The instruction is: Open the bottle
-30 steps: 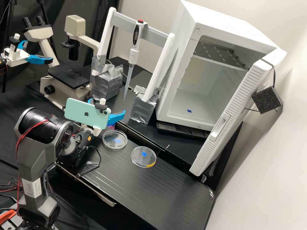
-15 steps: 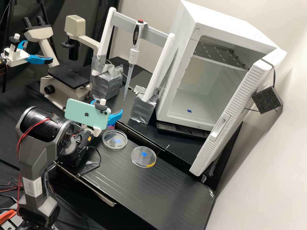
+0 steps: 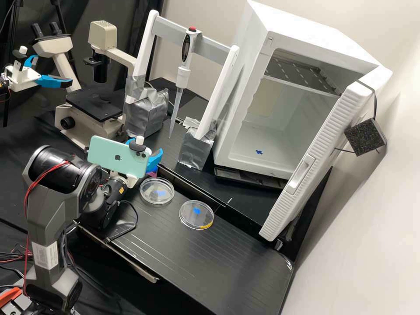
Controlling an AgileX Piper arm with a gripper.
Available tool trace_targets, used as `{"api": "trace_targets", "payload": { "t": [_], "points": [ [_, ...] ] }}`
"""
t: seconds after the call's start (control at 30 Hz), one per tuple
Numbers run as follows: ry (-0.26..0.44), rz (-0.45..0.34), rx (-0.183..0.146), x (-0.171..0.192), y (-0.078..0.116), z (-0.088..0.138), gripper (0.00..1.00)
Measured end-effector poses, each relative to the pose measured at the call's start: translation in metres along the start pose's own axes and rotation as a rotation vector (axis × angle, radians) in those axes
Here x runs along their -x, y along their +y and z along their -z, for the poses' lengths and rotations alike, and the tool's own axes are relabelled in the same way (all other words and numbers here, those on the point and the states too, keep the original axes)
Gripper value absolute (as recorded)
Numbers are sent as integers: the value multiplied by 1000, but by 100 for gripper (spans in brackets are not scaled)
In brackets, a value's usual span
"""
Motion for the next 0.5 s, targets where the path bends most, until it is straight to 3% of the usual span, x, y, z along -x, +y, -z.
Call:
{"api": "trace_targets", "payload": {
  "t": [0.5],
  "points": [
    [0,0,0,2,-1,-1,0]
  ]
}}
